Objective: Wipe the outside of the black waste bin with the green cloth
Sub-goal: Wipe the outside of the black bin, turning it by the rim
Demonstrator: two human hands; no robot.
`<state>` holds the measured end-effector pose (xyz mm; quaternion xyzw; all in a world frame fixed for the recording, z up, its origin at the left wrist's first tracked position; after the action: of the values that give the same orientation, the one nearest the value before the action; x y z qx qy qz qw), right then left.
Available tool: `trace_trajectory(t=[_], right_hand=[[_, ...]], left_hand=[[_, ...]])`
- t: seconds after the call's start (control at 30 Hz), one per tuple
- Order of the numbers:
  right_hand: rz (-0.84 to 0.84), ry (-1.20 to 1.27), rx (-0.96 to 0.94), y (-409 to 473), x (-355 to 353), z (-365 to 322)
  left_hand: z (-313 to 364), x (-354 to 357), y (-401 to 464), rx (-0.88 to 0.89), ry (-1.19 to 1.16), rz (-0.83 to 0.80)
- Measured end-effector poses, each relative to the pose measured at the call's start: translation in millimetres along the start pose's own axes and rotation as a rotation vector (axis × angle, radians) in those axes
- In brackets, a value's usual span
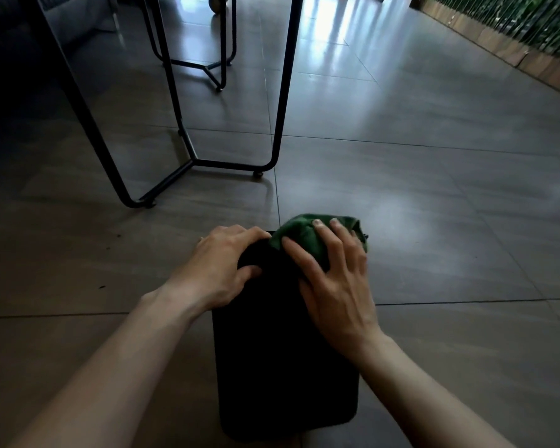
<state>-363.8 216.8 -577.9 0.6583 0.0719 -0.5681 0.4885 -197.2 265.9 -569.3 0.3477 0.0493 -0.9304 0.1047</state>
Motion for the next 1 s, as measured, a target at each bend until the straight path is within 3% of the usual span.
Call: trace_trajectory(t=[0.07,0.23,0.3,0.37,0.5,0.57,0.63,0.77,0.87,0.93,1.0], right_hand=[[-0.003,-0.022,-0.090,-19.1,5.9,-14.3],[-0.106,-0.182,-0.663,-160.3,31.5,-65.5],[-0.109,-0.286,-0.805,-177.4,33.3,-65.3],[-0.030,-0.208,-0.701,-143.2,21.5,-52.9],[0.026,-0.077,-0.119,-34.8,1.0,-4.9],[0.024,-0.071,0.027,-17.2,0.2,3.2],[0.022,-0.117,-0.021,-35.8,4.8,-8.4],[-0.017,-0.226,-0.374,-135.3,22.8,-46.3],[-0.012,-0.262,-0.530,-149.5,17.4,-46.2],[-0.012,-0.220,-0.451,-109.5,11.5,-34.5],[0.019,-0.153,-0.205,-53.9,3.5,-12.7]], left_hand=[[-2.9,-1.9,0.0,-0.012,-0.001,0.008],[-5.7,-2.0,-1.0,-0.021,-0.015,0.011],[-2.6,-0.5,-1.6,-0.008,-0.020,0.009],[-0.1,0.9,-1.8,0.011,-0.019,0.003],[2.6,2.1,-1.2,0.024,-0.014,-0.001],[2.2,1.5,-0.6,0.016,-0.003,0.000],[0.0,0.6,-0.5,0.005,0.001,0.004],[-3.7,0.1,-1.3,-0.009,-0.003,0.010],[-1.9,1.4,-1.1,0.010,-0.008,0.010],[-1.1,2.2,-0.5,0.012,-0.007,0.004],[-2.1,0.9,-1.1,0.005,-0.011,0.004]])
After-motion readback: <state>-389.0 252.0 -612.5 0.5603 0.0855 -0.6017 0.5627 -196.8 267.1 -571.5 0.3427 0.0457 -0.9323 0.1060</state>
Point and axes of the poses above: each hand's wrist, its own y-axis towards the middle knuckle, its own x-axis out of the palm, z = x × y, the point moved 8 cm from there along y, towards the middle knuckle, and after that the axes turned 15 degrees about -y, right-handed, at the moved point
